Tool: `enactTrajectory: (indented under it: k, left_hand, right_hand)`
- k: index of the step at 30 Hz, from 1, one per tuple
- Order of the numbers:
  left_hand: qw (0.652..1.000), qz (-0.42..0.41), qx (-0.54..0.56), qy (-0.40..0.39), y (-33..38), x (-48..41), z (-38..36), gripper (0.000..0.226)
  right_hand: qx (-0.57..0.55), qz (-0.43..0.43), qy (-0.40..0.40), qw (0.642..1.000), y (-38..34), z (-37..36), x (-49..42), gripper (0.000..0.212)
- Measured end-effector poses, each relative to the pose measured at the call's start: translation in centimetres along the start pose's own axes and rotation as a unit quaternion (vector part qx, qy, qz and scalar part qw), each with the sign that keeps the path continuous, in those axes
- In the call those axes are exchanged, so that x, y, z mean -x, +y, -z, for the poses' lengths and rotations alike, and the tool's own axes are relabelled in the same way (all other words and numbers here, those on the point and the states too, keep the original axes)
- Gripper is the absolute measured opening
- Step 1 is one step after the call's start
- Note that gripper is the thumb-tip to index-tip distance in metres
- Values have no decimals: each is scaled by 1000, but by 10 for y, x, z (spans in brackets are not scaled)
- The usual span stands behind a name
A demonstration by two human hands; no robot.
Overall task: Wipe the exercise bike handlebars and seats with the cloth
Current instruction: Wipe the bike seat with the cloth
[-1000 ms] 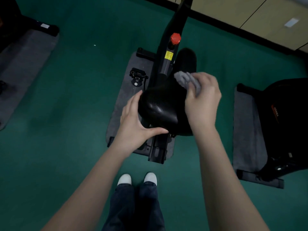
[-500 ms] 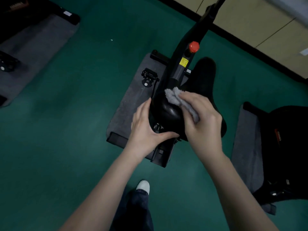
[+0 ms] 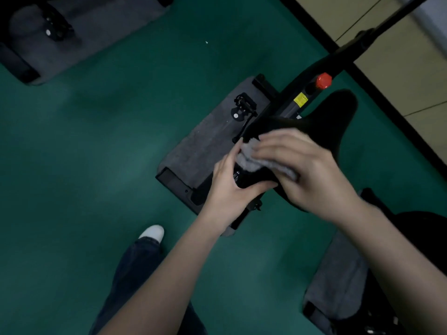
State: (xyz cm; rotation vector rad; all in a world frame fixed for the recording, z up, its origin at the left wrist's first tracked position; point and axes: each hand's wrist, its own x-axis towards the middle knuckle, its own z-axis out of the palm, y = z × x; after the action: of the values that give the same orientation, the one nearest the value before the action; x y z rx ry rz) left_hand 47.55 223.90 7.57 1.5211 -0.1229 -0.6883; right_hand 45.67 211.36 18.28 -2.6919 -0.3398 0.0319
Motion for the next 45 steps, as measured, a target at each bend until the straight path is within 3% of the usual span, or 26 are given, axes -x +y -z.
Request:
enactTrajectory:
  k: [3, 6, 9, 12, 16, 20, 23, 26, 28, 30, 33, 35, 37, 39, 43, 45]
  left_hand:
    - [1000, -8, 12, 18, -2, 4, -4, 81]
    - [1000, -16, 24, 4, -3, 4, -3, 99]
    - [999, -28, 20, 5, -3, 3, 0, 98]
    - [999, -38, 13, 10, -5, 1, 3, 91]
    - [999, -34, 9, 8, -7, -3, 9, 85]
    - [999, -49, 11, 8, -5, -5, 13, 74]
    - [997, -73, -13, -3, -2, -8, 17, 76]
    - [994, -82, -63, -27, 4, -13, 23, 91]
    - [989, -83, -109, -49, 10, -19, 29, 97]
    - [983, -87, -142, -75, 15, -26, 35, 97]
    - [977, -93, -163, -97, 21, -34, 38, 95]
    - [975, -94, -174, -100, 22, -35, 38, 98]
    - [973, -97, -181, -104, 22, -35, 38, 99]
    - [971, -100, -189, -105, 22, -34, 39, 99]
    - [968, -112, -200, -104, 26, -36, 41, 98]
    - [967, -116, -203, -101, 28, -39, 41, 97]
  right_hand:
    - [29, -16, -70, 997, 6, 9, -43, 23]
    - [44, -116, -128, 984, 18, 12, -87, 21]
    - [20, -213, -177, 961, 30, 10, -108, 21]
    - [13, -200, -169, 965, 30, 8, -104, 23]
    - [1, -101, -104, 989, 17, 9, -69, 21]
    - [-29, -24, 56, 998, 12, -2, -16, 18]
    - [-22, -19, 163, 986, 8, -27, 31, 21]
    - [21, -51, 245, 968, 3, -57, 79, 30]
    - [43, -111, 333, 935, 1, -74, 100, 29]
    - [21, -217, 439, 872, 2, -83, 106, 26]
    - [-111, -381, 585, 707, 2, -82, 92, 26]
    - [-187, -431, 645, 602, 2, -79, 79, 24]
    - [-215, -441, 683, 541, -2, -78, 67, 24]
    - [-183, -443, 696, 535, -13, -82, 54, 25]
    - [-139, -438, 681, 571, -32, -96, 47, 29]
    - [-151, -441, 689, 554, -28, -94, 50, 26]
